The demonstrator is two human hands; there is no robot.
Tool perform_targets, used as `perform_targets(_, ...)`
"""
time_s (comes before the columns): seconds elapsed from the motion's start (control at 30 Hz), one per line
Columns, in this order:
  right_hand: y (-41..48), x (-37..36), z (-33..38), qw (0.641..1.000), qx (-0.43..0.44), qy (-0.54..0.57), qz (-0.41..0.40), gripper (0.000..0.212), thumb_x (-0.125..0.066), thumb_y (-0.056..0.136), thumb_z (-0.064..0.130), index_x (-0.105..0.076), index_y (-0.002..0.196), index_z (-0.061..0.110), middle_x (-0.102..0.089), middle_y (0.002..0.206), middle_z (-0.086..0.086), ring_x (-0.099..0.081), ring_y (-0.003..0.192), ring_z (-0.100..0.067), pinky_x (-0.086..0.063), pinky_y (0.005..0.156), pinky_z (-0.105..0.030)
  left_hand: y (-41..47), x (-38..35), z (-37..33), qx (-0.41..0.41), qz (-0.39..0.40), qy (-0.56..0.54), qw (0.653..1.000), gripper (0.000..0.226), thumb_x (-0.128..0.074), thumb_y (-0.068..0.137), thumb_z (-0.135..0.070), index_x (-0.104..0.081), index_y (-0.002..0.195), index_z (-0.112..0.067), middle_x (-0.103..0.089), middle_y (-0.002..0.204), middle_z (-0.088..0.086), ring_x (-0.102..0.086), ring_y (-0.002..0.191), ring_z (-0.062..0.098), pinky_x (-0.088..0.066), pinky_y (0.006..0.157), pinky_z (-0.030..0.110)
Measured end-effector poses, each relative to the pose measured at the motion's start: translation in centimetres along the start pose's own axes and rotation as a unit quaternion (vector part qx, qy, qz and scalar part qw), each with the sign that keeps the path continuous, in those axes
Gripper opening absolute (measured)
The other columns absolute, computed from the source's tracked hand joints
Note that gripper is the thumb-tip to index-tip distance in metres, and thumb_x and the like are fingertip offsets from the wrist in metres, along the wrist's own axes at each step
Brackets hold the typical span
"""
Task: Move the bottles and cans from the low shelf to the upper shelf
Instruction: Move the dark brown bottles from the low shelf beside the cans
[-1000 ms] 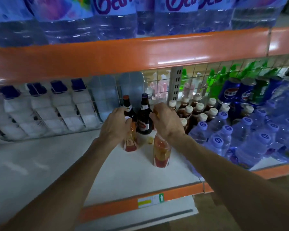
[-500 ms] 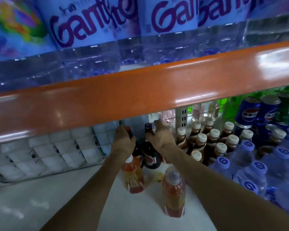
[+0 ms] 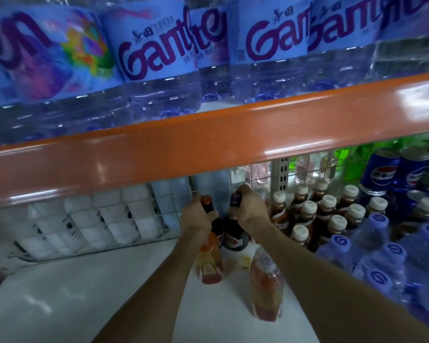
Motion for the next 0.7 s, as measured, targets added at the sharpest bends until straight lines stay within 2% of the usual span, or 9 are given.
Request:
perform_targets(0.1,-0.9,0.5,-0.1,1.0,-0.003,0.001,0.011,0.024,-0.064,0.085,0.007,-0.056,0.107,0.007,-0.064,0.106,-0.014,-0.062,0.1,-0.029,-0.047,0.077,-0.028,-2.1,0.7,-2.3,-0.026,0.006,-0.013,1.0,0.008,-0.06,0.088,-0.004,-0.057,0.081,-0.003,-0.062,0.078,0.006,-0.069,0.092,0.024,-0.052,0.07,0.029)
perform_targets(0.17,-1.6,0.8,-0.3,1.0,0.008,0.003,0.011,0.024,-0.062,0.086,0.005,-0.057,0.109,0.007,-0.064,0.106,-0.013,-0.061,0.097,-0.025,-0.042,0.068,-0.015,-3.7,1.2,-3.3,-0.074,-0.014,0.002,0.997,0.029,-0.051,0.092,0.008,-0.045,0.067,-0.005,-0.051,0.062,-0.005,-0.073,0.086,0.015,-0.045,0.057,0.014)
perform_targets(0.23,-2.7,0.9,-0.4,0.999,0.027,0.002,0.018,0.029,-0.061,0.088,0.006,-0.055,0.116,0.008,-0.064,0.108,-0.012,-0.059,0.094,-0.021,-0.039,0.064,-0.008,-3.3,1.2,-1.7,-0.092,-0.03,-0.01,0.995,0.016,-0.064,0.089,-0.002,-0.057,0.076,-0.009,-0.055,0.071,-0.006,-0.069,0.099,0.029,-0.04,0.059,0.017)
perform_targets(0.27,-3.3,0.8,-0.3,0.999,0.04,-0.006,0.025,0.029,-0.061,0.088,0.008,-0.054,0.116,0.011,-0.064,0.107,-0.011,-0.06,0.095,-0.022,-0.043,0.07,-0.013,-2.5,0.7,-0.5,-0.077,-0.042,-0.031,0.996,0.006,-0.069,0.086,-0.009,-0.064,0.086,-0.013,-0.06,0.078,-0.005,-0.067,0.1,0.032,-0.042,0.064,0.023)
perform_targets(0.3,-3.7,0.8,-0.2,0.998,0.05,-0.019,0.033,0.028,-0.062,0.088,0.011,-0.054,0.115,0.013,-0.065,0.106,-0.01,-0.062,0.096,-0.024,-0.048,0.076,-0.022,-2.3,0.6,0.4,-0.077,-0.052,-0.049,0.994,0.008,-0.07,0.085,-0.012,-0.066,0.091,-0.017,-0.063,0.082,-0.004,-0.067,0.095,0.032,-0.043,0.066,0.026)
perform_targets(0.37,-3.9,1.0,0.0,0.997,0.059,-0.03,0.025,0.027,-0.064,0.087,0.014,-0.055,0.113,0.015,-0.066,0.104,-0.009,-0.063,0.096,-0.027,-0.05,0.08,-0.033,-2.1,0.9,1.1,-0.054,-0.071,-0.105,0.99,0.011,-0.069,0.085,-0.012,-0.062,0.081,-0.02,-0.064,0.077,-0.002,-0.065,0.081,0.027,-0.043,0.061,0.028)
perform_targets(0.5,-4.7,1.6,1.7,0.998,0.06,-0.025,-0.01,0.021,-0.063,0.086,0.016,-0.055,0.106,0.015,-0.067,0.096,-0.011,-0.064,0.09,-0.029,-0.054,0.079,-0.04,-2.6,3.3,0.4,-0.087,-0.106,-0.134,0.981,0.016,-0.065,0.086,-0.009,-0.057,0.075,-0.017,-0.061,0.071,-0.002,-0.056,0.068,0.015,-0.038,0.055,0.021)
perform_targets(0.63,-6.1,2.6,3.7,0.997,0.059,-0.042,-0.03,0.014,-0.059,0.087,0.015,-0.056,0.1,0.012,-0.067,0.094,-0.011,-0.064,0.088,-0.029,-0.054,0.075,-0.038,-3.6,5.8,0.3,-0.112,-0.143,-0.141,0.973,0.009,-0.064,0.086,-0.003,-0.062,0.085,-0.012,-0.062,0.079,0.001,-0.056,0.076,0.016,-0.038,0.057,0.016)
perform_targets(0.7,-7.0,3.3,4.5,0.996,0.059,-0.048,-0.039,0.015,-0.059,0.087,0.014,-0.057,0.102,0.013,-0.068,0.095,-0.009,-0.064,0.088,-0.028,-0.054,0.076,-0.037,-4.3,7.5,0.2,-0.122,-0.156,-0.136,0.971,0.011,-0.062,0.087,-0.001,-0.066,0.096,-0.007,-0.062,0.085,0.004,-0.055,0.08,0.017,-0.036,0.058,0.023)
Point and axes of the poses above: each hand's wrist, its own y-axis towards the middle knuckle, its own x-axis out of the back of the hand, z = x × y, the point moved 4 cm from there along y, towards the middle knuckle
